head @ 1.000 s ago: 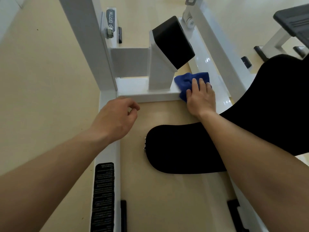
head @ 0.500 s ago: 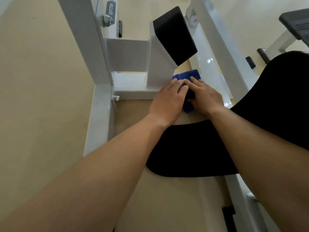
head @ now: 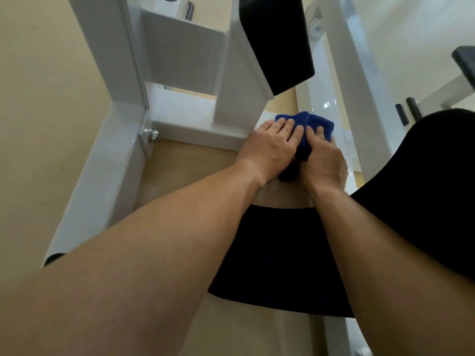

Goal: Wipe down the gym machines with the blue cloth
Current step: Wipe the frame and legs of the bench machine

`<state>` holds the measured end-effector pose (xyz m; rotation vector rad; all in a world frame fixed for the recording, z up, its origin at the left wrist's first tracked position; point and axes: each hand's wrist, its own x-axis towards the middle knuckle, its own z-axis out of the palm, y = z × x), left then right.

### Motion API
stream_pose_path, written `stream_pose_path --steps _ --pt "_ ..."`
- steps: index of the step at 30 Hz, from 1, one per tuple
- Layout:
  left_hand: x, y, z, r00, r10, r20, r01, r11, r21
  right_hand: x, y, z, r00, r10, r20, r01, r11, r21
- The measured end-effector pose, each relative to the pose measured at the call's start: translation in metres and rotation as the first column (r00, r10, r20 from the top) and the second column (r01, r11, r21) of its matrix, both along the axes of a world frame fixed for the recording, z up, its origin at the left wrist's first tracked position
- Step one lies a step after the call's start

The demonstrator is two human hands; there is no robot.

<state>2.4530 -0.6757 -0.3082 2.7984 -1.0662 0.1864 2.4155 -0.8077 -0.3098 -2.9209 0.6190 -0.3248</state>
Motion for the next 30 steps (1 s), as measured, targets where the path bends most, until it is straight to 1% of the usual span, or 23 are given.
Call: stream_pose_path --steps 4,7,10,13,17,18,20,23,25,27,28,30 --pt "-0.006 0.005 0.006 0.999 0.010 0.040 -0.009 1.000 -0.025 0.003 0.001 0.002 0.996 0.072 -0.056 -0.069 0.996 0.060" --pt "-0.015 0.024 0.001 0.993 -0.007 0.119 0.011 1.000 -0.029 0.000 0.014 0.005 0.968 0.234 -0.088 -0.234 0.972 0.007" --pt "-0.020 0.056 -0.004 0.968 -0.069 0.240 0.063 0.997 0.033 0.000 0.033 0.007 0.932 0.353 -0.084 -0.357 0.934 -0.030" --pt "-0.024 0.066 -0.005 0.960 -0.070 0.272 0.075 0.997 -0.008 0.000 0.036 0.008 0.909 0.405 -0.100 -0.412 0.909 -0.063" --pt "-0.029 0.065 -0.002 0.982 -0.023 0.187 0.049 0.990 -0.134 -0.001 0.029 0.012 0.919 0.365 -0.149 -0.386 0.909 -0.156" --pt "-0.032 0.068 -0.001 0.987 -0.030 0.160 0.054 0.988 -0.147 -0.002 0.028 0.014 0.925 0.346 -0.156 -0.371 0.912 -0.177" --pt "-0.039 0.082 0.006 0.994 -0.063 0.085 0.074 0.990 -0.121 -0.005 0.025 0.017 0.943 0.285 -0.171 -0.316 0.927 -0.200" --pt "-0.043 0.115 0.020 0.999 -0.034 0.000 0.034 0.998 -0.060 -0.009 0.019 0.021 0.973 0.084 -0.217 -0.143 0.951 -0.274" --pt "-0.045 0.138 0.032 1.000 -0.018 -0.008 0.018 0.996 -0.082 -0.015 0.024 0.022 0.978 -0.030 -0.207 -0.038 0.948 -0.315" --pt "-0.046 0.160 0.045 1.000 -0.008 -0.007 0.007 0.995 -0.099 -0.021 0.035 0.023 0.989 -0.042 -0.139 -0.002 0.955 -0.297" --pt "-0.046 0.170 0.050 1.000 0.000 -0.009 0.000 0.995 -0.102 -0.023 0.040 0.023 0.993 -0.028 -0.111 -0.001 0.967 -0.253" --pt "-0.046 0.190 0.061 1.000 0.025 -0.016 -0.026 0.996 -0.091 -0.026 0.048 0.021 0.997 -0.007 -0.081 -0.002 0.994 -0.112"
